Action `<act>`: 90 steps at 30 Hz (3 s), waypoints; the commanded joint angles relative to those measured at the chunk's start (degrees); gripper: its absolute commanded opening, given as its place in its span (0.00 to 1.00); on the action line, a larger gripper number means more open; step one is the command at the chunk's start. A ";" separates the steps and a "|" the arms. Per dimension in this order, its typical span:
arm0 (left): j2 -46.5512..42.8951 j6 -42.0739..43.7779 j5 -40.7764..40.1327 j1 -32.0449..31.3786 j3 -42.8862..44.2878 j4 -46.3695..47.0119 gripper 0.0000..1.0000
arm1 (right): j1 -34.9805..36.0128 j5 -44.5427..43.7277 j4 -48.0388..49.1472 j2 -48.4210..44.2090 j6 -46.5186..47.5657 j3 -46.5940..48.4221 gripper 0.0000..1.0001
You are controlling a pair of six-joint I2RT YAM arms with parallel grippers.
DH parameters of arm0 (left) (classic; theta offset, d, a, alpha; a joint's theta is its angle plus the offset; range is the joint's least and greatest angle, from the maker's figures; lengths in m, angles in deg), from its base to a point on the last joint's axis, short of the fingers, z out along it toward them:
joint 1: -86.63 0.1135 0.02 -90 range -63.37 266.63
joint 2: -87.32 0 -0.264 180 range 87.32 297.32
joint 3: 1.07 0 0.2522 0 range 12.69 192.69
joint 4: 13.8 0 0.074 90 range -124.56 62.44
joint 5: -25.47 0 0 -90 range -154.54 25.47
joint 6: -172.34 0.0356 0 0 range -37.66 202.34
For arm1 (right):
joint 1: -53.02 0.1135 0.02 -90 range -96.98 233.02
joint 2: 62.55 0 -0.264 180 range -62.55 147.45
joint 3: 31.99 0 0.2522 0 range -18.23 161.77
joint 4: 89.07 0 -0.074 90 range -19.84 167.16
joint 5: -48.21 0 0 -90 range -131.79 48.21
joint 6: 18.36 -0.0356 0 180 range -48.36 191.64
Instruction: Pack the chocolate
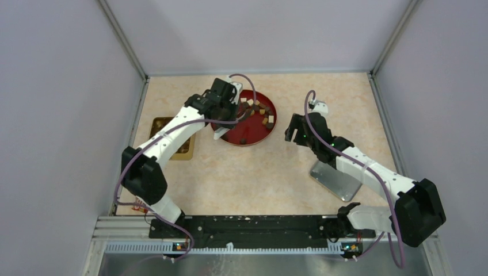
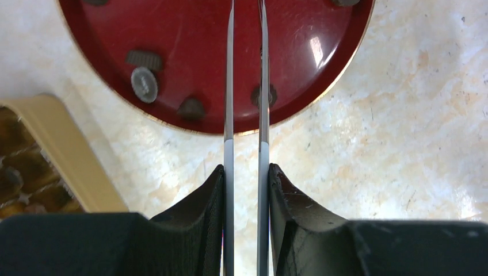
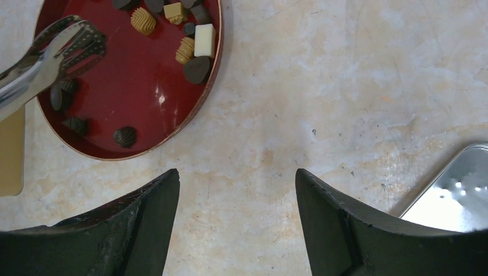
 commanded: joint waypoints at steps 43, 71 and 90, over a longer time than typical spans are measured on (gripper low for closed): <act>-26.40 -15.14 -17.60 23.48 -8.34 -24.71 0.00 | -0.54 4.96 7.75 2.32 3.53 -0.71 0.72; -25.55 -14.43 -19.73 26.68 -15.18 -24.25 0.00 | -0.58 5.12 8.30 3.75 3.32 -0.98 0.72; -28.38 -14.93 -18.73 26.68 -13.49 -27.81 0.00 | -0.58 5.49 8.04 3.29 3.17 -1.02 0.72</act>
